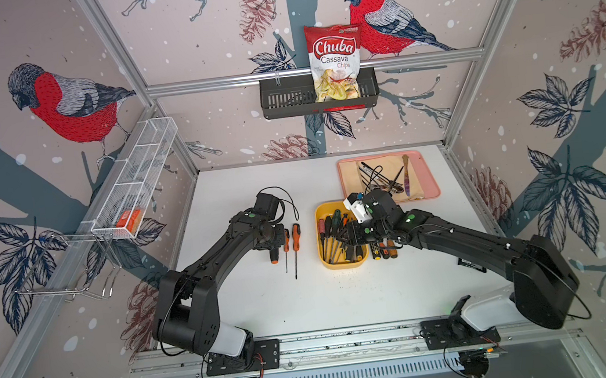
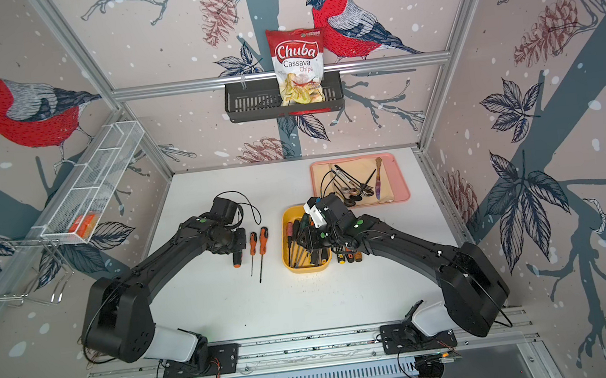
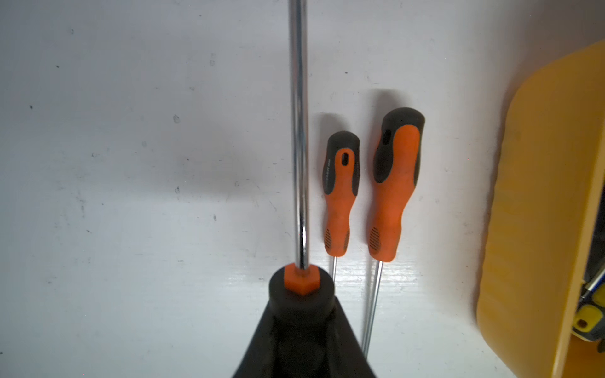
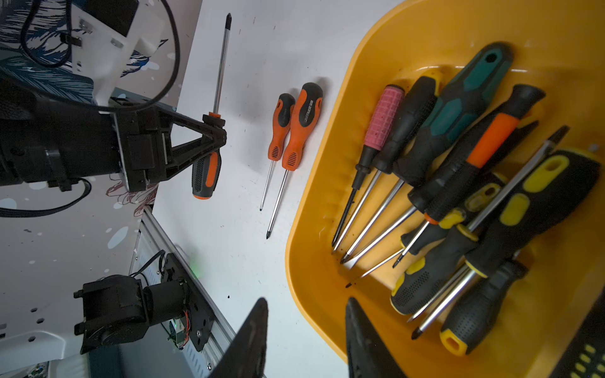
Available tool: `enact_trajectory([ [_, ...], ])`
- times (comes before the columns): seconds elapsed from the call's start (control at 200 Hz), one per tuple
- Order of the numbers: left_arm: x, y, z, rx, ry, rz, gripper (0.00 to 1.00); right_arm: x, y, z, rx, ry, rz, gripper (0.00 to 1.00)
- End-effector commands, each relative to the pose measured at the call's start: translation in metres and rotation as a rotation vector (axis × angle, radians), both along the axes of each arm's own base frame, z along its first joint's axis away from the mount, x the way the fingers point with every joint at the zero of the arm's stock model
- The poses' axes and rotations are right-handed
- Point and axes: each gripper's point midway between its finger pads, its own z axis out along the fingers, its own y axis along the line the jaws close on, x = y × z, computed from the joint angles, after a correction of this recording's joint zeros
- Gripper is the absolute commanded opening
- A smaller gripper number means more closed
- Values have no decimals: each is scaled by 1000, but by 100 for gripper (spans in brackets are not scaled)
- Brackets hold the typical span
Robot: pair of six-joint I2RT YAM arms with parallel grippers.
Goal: Take out the screwdriver from the storage box
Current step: Place the screwdriver at the center of the board.
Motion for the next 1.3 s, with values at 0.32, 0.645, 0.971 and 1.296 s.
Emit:
enact_trajectory([
  [0.32, 1, -8, -40, -53, 57, -45, 16, 8, 2, -1, 8, -10, -50, 40],
  [0.645, -10, -9, -62, -67, 101, -34, 20, 7, 1, -5, -7, -8, -45, 40],
  [0.971, -10, -8, -60, -67, 97, -25, 34, 7, -3, -6, -25, -6, -47, 40],
  [1.296, -3, -14, -31, -112, 37, -23, 37, 17, -15, 4, -60, -20, -111, 41],
])
